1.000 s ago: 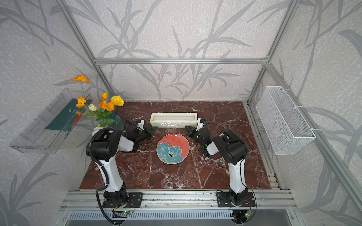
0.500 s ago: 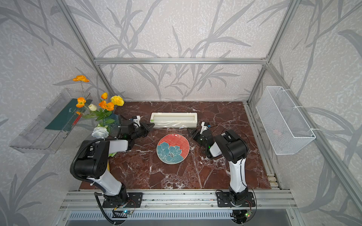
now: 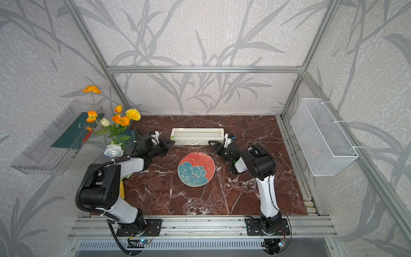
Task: Wrap the plate with plastic wrap
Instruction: Pull the plastic wrap from the plastic wrap cutting box.
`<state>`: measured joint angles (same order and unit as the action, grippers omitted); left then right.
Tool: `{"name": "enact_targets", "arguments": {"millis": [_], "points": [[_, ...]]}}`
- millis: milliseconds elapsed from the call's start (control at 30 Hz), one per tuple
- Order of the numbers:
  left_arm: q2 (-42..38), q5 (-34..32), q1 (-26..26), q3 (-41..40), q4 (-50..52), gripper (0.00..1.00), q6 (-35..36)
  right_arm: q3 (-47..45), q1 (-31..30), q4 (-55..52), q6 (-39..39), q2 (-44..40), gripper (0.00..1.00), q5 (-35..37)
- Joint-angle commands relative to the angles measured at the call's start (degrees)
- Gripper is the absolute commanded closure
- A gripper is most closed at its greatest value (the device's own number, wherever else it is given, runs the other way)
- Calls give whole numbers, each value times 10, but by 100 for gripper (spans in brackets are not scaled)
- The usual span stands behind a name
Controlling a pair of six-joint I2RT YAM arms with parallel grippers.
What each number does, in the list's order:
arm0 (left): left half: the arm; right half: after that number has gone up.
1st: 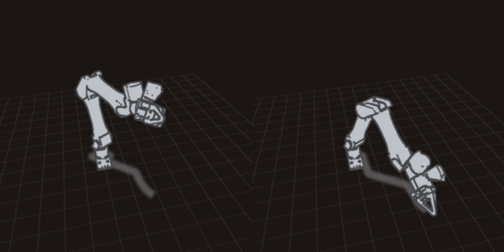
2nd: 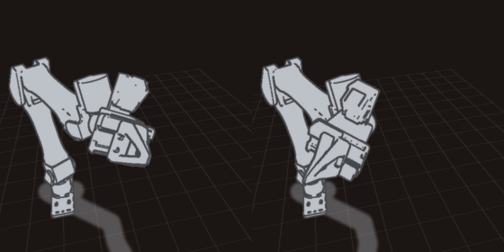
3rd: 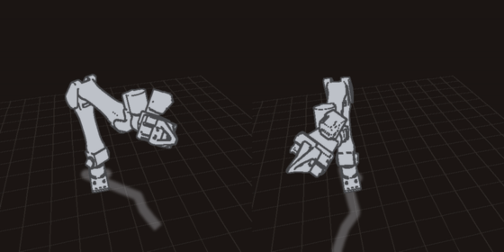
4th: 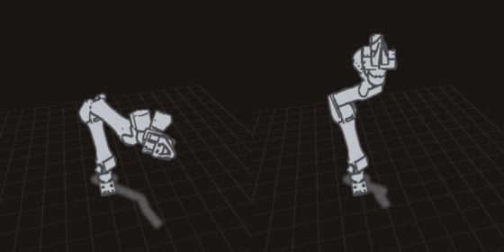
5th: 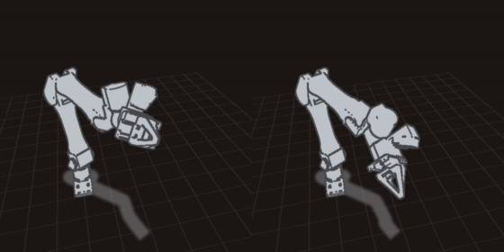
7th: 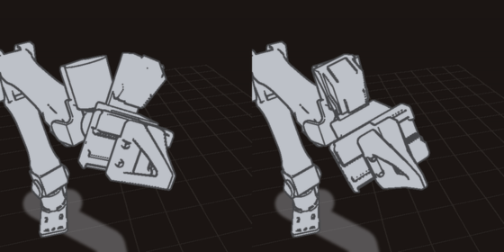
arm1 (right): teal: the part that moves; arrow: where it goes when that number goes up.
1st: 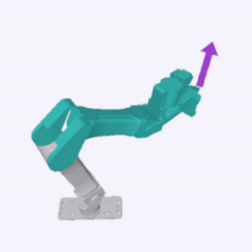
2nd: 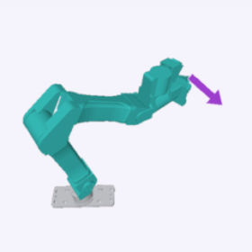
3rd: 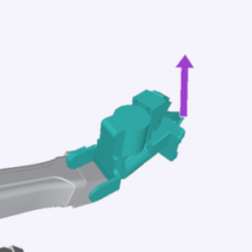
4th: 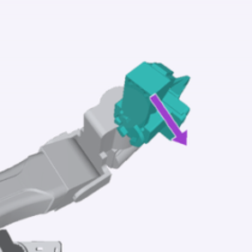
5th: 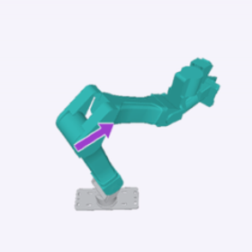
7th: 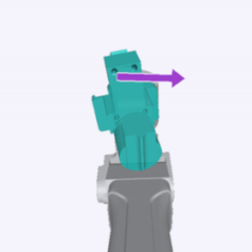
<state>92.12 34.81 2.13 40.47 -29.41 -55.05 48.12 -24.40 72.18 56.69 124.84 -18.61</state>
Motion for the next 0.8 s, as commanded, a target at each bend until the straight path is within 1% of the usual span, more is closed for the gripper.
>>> {"name": "enact_targets", "arguments": {"millis": [0,100,267,367,433,567,600,633,767], "points": [[-5,3,0,16,5,100,8,13,2,-2,-29,14,16,-7],[-7,4,0,22,14,100,12,26,2,-12,-49,15,14,-16],[-9,2,-1,22,17,100,15,53,3,-11,-57,24,14,-36],[-9,2,0,20,18,100,15,58,3,7,-45,29,18,-46],[-10,2,0,20,19,100,15,52,3,21,-40,29,23,-47],[-8,1,0,21,21,100,15,39,2,44,-30,31,38,-46],[-7,1,0,22,21,100,15,33,3,53,-27,31,44,-45],[-7,1,0,22,22,100,14,28,3,57,-25,31,47,-44],[-5,-1,0,23,23,100,16,13,4,68,-24,25,67,-42]]}}
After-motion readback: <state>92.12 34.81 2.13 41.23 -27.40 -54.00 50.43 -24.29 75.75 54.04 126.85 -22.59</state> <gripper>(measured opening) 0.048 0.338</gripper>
